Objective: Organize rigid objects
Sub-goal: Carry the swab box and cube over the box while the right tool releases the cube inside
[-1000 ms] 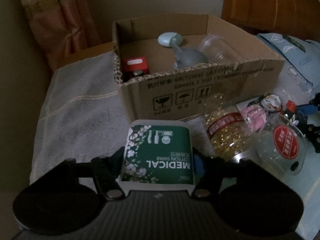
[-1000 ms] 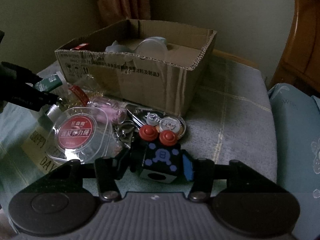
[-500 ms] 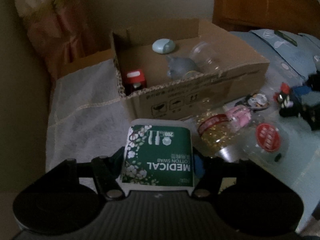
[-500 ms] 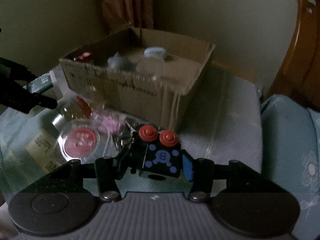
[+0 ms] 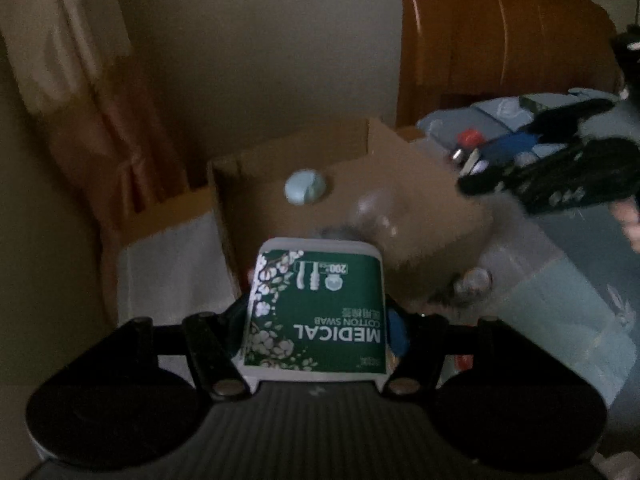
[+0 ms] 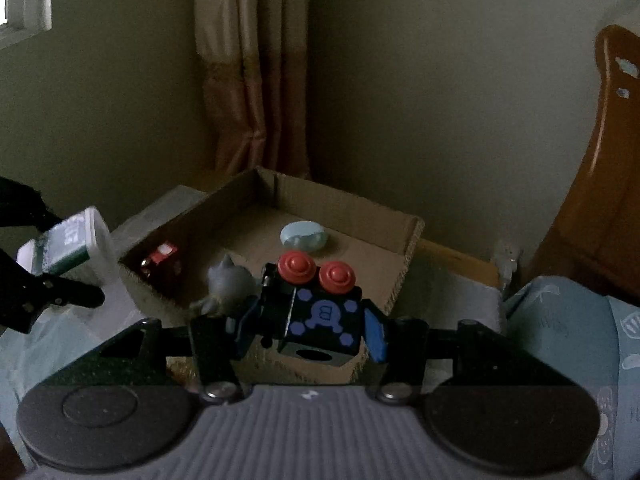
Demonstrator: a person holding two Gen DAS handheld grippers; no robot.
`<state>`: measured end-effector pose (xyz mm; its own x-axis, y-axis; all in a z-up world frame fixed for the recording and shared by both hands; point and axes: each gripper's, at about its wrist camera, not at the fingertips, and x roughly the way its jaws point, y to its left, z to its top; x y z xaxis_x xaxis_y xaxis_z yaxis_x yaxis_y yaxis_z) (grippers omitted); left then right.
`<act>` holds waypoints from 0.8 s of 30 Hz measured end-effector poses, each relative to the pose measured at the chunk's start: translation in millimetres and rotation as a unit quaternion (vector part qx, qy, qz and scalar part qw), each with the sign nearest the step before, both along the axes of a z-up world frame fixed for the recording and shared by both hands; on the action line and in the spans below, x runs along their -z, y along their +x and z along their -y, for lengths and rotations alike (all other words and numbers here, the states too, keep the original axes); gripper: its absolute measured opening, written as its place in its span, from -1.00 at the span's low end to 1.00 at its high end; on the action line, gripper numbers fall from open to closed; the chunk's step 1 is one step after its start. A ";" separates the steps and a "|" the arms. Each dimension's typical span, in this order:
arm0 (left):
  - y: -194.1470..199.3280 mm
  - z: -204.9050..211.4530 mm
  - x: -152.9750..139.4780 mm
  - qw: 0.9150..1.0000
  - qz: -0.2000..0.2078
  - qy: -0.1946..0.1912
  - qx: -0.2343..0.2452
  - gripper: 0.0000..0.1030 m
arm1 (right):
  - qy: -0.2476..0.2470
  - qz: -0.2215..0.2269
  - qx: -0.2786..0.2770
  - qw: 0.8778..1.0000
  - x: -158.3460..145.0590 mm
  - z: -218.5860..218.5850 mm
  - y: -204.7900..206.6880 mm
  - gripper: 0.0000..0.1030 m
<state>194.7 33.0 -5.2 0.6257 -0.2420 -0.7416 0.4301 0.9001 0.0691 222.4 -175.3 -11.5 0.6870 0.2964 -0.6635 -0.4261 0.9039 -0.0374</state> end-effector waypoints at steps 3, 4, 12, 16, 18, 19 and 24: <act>15.3 9.7 -7.8 1.000 0.002 0.001 0.004 0.26 | -0.007 -0.014 0.008 1.000 2.7 -7.0 13.7 0.14; 21.9 13.2 -9.3 1.000 0.001 -0.001 0.004 0.26 | -0.008 -0.019 0.012 1.000 4.9 -8.7 18.7 0.14; 60.3 36.6 -10.5 1.000 0.000 0.010 0.003 0.26 | -0.023 -0.062 0.037 0.997 29.1 -17.0 41.8 0.16; 80.4 44.3 -7.8 1.000 -0.001 0.009 -0.007 0.26 | -0.022 -0.059 0.038 0.997 32.3 -16.9 40.1 0.70; 89.4 47.3 -6.8 1.000 -0.003 0.009 -0.010 0.26 | -0.019 -0.054 0.033 0.998 31.4 -15.9 36.9 0.75; 93.8 49.1 -6.2 1.000 -0.004 0.009 -0.014 0.26 | -0.019 -0.056 0.031 0.998 31.5 -16.6 38.0 0.75; 111.4 55.0 -2.0 1.000 -0.010 0.009 -0.015 0.26 | -0.018 -0.057 0.028 0.998 28.2 -14.4 31.0 0.75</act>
<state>306.1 -22.0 -3.2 0.6180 -0.2102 -0.7575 0.4048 0.9111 0.0775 253.4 -160.9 -39.7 0.6217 0.2341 -0.7474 -0.3780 0.9255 -0.0246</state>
